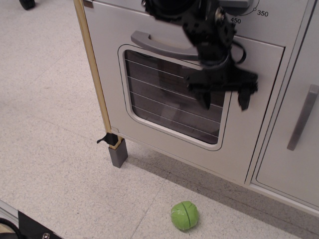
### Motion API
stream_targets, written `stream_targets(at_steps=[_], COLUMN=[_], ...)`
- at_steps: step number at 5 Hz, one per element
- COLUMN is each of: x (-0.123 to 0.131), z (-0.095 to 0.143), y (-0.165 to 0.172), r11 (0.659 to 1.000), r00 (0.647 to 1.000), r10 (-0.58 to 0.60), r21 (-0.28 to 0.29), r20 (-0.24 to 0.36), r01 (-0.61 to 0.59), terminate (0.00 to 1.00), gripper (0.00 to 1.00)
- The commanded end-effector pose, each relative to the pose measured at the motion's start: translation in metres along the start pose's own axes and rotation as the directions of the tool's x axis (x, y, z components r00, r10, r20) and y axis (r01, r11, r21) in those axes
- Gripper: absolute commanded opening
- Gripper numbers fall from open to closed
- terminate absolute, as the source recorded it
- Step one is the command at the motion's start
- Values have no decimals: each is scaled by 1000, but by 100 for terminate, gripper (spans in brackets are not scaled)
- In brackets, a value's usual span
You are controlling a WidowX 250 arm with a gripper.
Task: Close oven
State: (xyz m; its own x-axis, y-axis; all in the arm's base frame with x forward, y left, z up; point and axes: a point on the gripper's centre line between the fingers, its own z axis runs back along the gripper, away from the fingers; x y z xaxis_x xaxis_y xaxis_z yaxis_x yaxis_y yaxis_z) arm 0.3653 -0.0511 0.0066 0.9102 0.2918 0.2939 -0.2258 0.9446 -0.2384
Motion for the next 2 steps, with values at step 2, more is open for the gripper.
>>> stream_targets(at_steps=[2], x=[11], z=[45], y=[25], r11=[999], r00=[997], r10=[-31], r21=[23], r20=[76], r01=[30], terminate=[0], gripper=[100])
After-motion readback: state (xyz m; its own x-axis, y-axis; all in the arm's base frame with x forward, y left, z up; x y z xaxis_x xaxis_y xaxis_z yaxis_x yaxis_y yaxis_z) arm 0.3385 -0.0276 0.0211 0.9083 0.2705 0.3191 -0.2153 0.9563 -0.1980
